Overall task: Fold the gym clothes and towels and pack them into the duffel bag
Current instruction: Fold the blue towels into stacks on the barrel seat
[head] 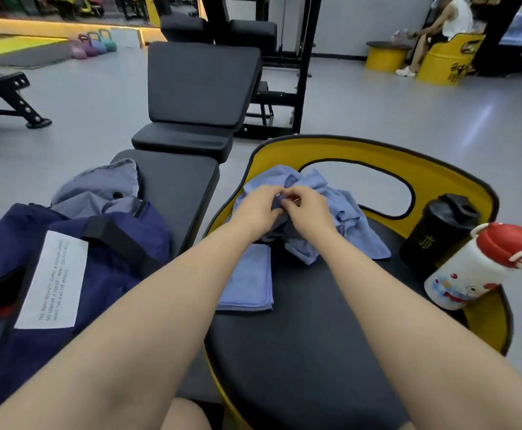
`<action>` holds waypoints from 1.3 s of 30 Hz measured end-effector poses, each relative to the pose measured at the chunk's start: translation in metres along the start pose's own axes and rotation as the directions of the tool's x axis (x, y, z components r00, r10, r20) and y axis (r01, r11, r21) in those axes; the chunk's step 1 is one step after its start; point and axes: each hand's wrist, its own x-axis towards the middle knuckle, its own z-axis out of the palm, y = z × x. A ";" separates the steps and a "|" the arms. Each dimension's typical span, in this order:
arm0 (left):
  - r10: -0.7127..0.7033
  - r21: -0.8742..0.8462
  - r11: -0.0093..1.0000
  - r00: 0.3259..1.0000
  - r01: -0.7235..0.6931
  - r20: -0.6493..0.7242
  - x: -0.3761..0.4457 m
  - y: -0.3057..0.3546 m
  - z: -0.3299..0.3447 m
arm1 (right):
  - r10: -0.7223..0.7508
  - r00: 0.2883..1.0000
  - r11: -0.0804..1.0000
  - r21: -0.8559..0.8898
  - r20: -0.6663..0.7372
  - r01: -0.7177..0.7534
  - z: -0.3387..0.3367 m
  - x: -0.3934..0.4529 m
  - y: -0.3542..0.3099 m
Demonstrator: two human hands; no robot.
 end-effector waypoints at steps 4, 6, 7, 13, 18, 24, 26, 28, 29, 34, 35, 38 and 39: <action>-0.012 0.014 1.000 0.997 0.013 -0.081 0.002 0.035 -0.022 | -0.041 0.999 0.998 -0.043 -0.009 0.040 -0.037 -0.006 -0.022; -0.020 -0.012 1.000 0.991 0.018 -0.133 0.000 0.053 -0.036 | -0.042 0.998 0.997 -0.059 -0.048 0.040 -0.056 -0.008 -0.034; -0.024 -0.034 0.999 0.986 0.019 -0.162 -0.001 0.063 -0.044 | -0.034 0.997 0.998 -0.058 -0.066 0.030 -0.065 -0.009 -0.039; -0.019 -0.097 0.995 0.965 -0.007 -0.261 -0.012 0.117 -0.098 | 0.021 0.987 0.998 -0.053 -0.157 -0.030 -0.121 -0.022 -0.074; -0.010 -0.146 0.988 0.944 -0.041 -0.331 -0.026 0.159 -0.145 | 0.055 0.975 0.997 -0.046 -0.215 -0.066 -0.169 -0.035 -0.104; -0.015 -0.198 0.977 0.907 -0.075 -0.421 -0.047 0.200 -0.197 | 0.017 0.941 0.998 -0.050 -0.338 -0.036 -0.228 -0.053 -0.143; -0.010 -0.230 0.968 0.900 -0.101 -0.436 -0.056 0.209 -0.212 | -0.001 0.920 0.998 -0.057 -0.391 -0.023 -0.248 -0.059 -0.156; 0.001 -0.221 0.969 0.894 -0.111 -0.448 -0.064 0.218 -0.225 | -0.016 0.903 0.998 -0.058 -0.430 -0.010 -0.265 -0.064 -0.170; 0.001 -0.210 0.971 0.888 -0.110 -0.459 -0.068 0.222 -0.232 | -0.027 0.892 0.999 -0.054 -0.450 0.002 -0.273 -0.068 -0.177; -0.003 -0.109 0.993 0.900 -0.049 -0.436 -0.082 0.246 -0.257 | -0.122 0.850 0.992 -0.089 -0.512 0.089 -0.308 -0.081 -0.219; 0.003 -0.099 0.994 0.904 -0.050 -0.426 -0.084 0.253 -0.260 | -0.152 0.838 0.988 -0.109 -0.524 0.111 -0.313 -0.084 -0.230; 0.048 -0.181 0.975 0.918 -0.128 -0.394 -0.093 0.278 -0.265 | -0.260 0.823 0.963 -0.195 -0.506 0.184 -0.328 -0.093 -0.265; 0.083 -0.235 0.955 0.926 -0.179 -0.368 -0.098 0.288 -0.266 | -0.305 0.828 0.946 -0.253 -0.471 0.204 -0.332 -0.098 -0.277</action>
